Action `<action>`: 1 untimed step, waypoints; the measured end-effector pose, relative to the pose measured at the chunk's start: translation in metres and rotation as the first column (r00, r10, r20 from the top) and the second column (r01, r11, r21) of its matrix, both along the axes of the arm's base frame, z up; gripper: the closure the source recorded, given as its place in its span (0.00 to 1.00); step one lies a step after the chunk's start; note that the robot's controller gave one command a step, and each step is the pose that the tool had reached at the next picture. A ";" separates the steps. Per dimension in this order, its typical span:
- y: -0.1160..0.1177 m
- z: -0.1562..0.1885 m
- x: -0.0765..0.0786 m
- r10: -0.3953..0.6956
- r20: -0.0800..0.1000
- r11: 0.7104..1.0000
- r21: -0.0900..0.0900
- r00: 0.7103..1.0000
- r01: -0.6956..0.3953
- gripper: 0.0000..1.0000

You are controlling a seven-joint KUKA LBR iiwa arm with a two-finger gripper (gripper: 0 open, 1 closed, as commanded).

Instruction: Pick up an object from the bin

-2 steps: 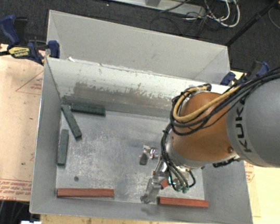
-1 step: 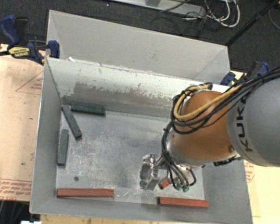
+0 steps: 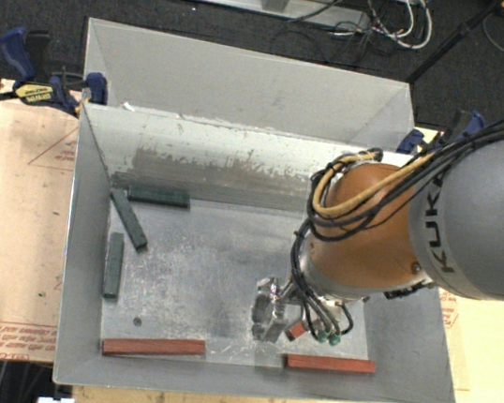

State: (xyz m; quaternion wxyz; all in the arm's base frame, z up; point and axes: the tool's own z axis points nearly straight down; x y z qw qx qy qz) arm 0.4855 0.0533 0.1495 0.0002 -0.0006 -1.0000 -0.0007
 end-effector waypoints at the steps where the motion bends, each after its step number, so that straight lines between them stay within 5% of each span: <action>1: 0.014 0.004 -0.001 -0.049 0.001 0.999 -0.001 0.999 0.049 1.00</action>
Offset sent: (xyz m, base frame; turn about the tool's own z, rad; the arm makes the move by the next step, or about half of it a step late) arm -0.0007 0.0506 0.0108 0.1258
